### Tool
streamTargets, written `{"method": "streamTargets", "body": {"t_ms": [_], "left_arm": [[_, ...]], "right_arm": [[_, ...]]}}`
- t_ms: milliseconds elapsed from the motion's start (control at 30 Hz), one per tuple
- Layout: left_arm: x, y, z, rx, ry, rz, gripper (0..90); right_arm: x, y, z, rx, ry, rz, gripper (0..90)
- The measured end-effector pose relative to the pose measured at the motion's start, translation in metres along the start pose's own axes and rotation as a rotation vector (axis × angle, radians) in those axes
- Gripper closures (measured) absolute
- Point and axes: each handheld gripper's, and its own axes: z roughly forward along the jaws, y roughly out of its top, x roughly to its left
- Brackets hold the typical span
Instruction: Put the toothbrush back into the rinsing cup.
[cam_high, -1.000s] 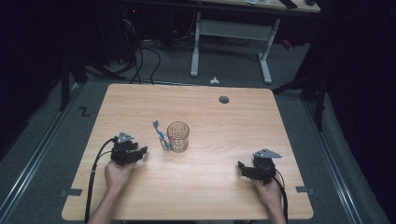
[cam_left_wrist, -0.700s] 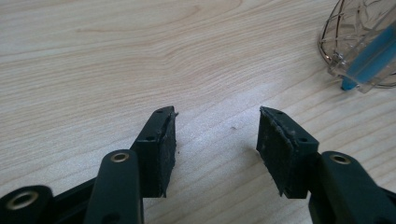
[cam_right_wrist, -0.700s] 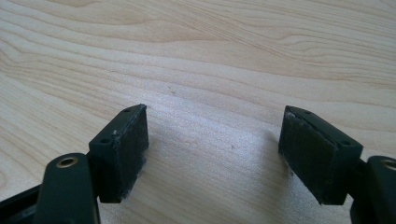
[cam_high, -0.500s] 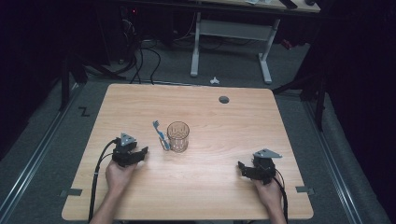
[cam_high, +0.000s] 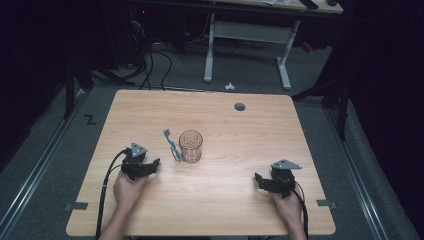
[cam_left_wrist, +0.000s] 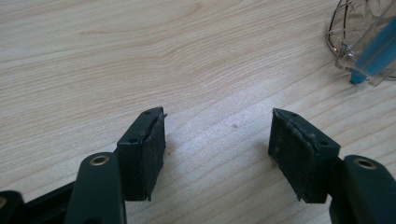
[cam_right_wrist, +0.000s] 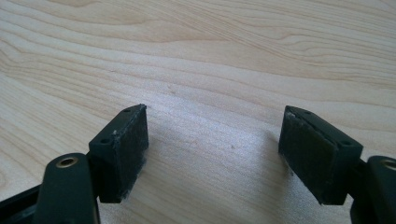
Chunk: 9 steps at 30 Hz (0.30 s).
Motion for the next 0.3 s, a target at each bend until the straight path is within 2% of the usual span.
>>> {"method": "streamTargets", "body": {"t_ms": [300], "left_arm": [[0.0002,0.0001,0.0,0.0,-0.001,-0.006,36.6]], "right_arm": [[0.0,0.0,0.0,0.0,0.0,0.0,24.4]]}}
